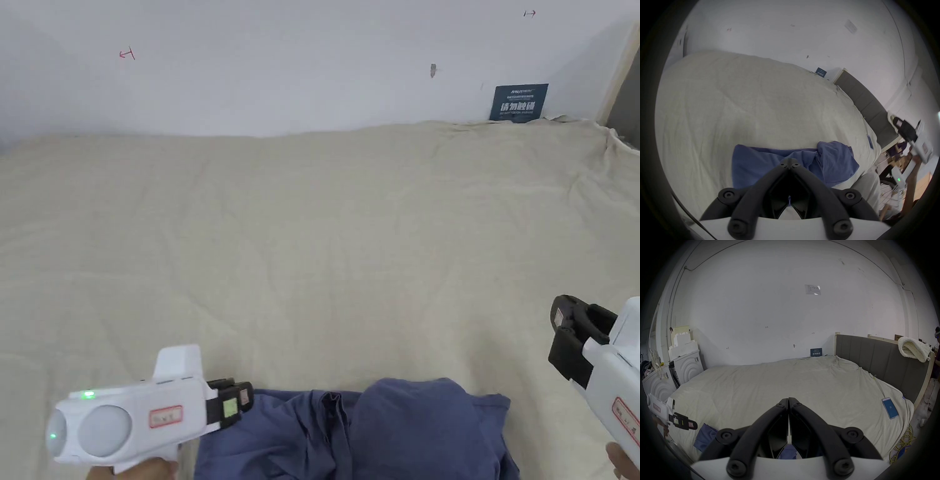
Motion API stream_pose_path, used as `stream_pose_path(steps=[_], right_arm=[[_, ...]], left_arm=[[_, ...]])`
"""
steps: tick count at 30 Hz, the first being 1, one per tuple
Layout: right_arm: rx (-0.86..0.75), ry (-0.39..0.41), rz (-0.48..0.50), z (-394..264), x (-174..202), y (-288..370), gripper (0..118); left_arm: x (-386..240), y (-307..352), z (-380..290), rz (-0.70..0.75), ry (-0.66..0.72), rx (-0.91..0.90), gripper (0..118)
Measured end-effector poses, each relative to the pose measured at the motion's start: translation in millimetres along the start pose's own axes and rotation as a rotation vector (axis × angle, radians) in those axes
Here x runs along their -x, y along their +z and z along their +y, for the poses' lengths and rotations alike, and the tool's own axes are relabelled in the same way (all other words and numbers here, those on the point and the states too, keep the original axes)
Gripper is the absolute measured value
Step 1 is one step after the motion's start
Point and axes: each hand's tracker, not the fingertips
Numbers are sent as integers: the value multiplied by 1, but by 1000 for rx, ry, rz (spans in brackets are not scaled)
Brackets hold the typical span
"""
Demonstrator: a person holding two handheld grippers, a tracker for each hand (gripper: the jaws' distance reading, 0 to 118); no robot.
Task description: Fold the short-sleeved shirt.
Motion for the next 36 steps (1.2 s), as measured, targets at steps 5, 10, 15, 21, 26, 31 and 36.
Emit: stream_pose_path(steps=[5,10,15,21,26,31,36], right_arm=[[15,3,7,-2,5,-1,0],[25,7,11,-4,6,-6,0],[33,2,13,-4,9,-8,0],[41,11,13,-4,14,-11,0],[47,5,14,-7,7,-20,0],[50,4,19,-6,7,-23,0],[50,-4,22,-5,11,-22,0]], left_arm=[[42,4,8,5,45,78,0],[63,-6,5,-80,86,205,50],[77,-28,1,-66,68,252,99],[89,-55,3,-67,105,268,99],[82,-73,4,-78,116,303,81],[75,-73,4,-58,60,314,41],[77,-68,-1,-40,66,306,18]])
